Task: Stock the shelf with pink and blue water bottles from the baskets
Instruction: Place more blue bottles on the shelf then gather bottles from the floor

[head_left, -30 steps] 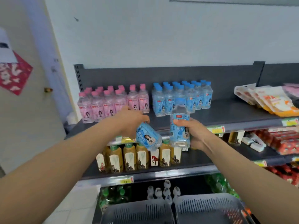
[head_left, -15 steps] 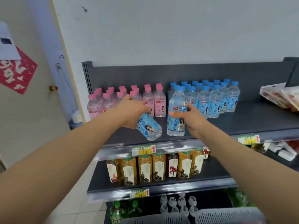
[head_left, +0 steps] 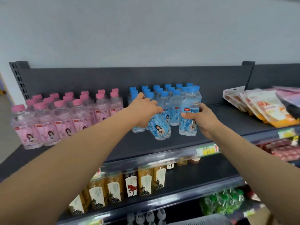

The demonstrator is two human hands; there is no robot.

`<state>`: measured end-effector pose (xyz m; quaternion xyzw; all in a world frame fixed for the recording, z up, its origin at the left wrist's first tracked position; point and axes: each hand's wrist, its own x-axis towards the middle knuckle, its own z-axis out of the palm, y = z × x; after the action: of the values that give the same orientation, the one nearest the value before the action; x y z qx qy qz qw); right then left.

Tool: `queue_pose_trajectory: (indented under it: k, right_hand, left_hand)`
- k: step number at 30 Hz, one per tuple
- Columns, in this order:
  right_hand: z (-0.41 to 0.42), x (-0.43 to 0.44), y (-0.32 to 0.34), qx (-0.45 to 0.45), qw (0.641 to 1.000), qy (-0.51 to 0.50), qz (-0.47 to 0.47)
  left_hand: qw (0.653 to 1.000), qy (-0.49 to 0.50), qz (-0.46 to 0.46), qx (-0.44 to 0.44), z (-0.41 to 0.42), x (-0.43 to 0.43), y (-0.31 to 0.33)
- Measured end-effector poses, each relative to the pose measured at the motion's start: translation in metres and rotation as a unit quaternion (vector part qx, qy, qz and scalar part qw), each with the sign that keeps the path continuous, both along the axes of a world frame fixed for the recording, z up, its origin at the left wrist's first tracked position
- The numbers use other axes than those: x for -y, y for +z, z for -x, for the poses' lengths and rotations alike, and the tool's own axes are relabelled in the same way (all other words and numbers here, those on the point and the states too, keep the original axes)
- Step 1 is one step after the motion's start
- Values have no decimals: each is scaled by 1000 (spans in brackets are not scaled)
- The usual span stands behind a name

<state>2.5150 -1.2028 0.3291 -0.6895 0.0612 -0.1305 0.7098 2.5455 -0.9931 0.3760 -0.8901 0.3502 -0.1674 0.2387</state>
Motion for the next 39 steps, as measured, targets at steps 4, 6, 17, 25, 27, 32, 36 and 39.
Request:
queue_pose_trajectory:
  k: [4,6,17,25,27,32,36,39]
  right_hand:
    - [-18,60,-6,-7,1000,-7,27]
    - [-28,85,-11,-13,999,-10,36]
    - [-77,156,-37,-32,998,43,21]
    - [-85,164,-46,-54,989,82,113]
    - [-83,164,-48,-64,982,68,163]
    - [-92,161,-53,-66,975,14,214]
    - [-111,154,-61,-57,973,-15,224]
    - [-122,147,-65,-55,969,-44,235]
  left_hand:
    - [1000,-14,-16,6,-23,64,-8]
    - [999,-20,-29,20,-32,91,-11]
    - [994,-53,-66,73,-66,183,-19]
    - [999,-21,14,42,-81,181,-23]
    - [997,-12,81,1,-83,177,-18]
    - [982,32,166,-80,-85,187,-15]
    - [984,56,167,-33,-100,192,-23]
    - [978,65,196,-9,-107,196,-26]
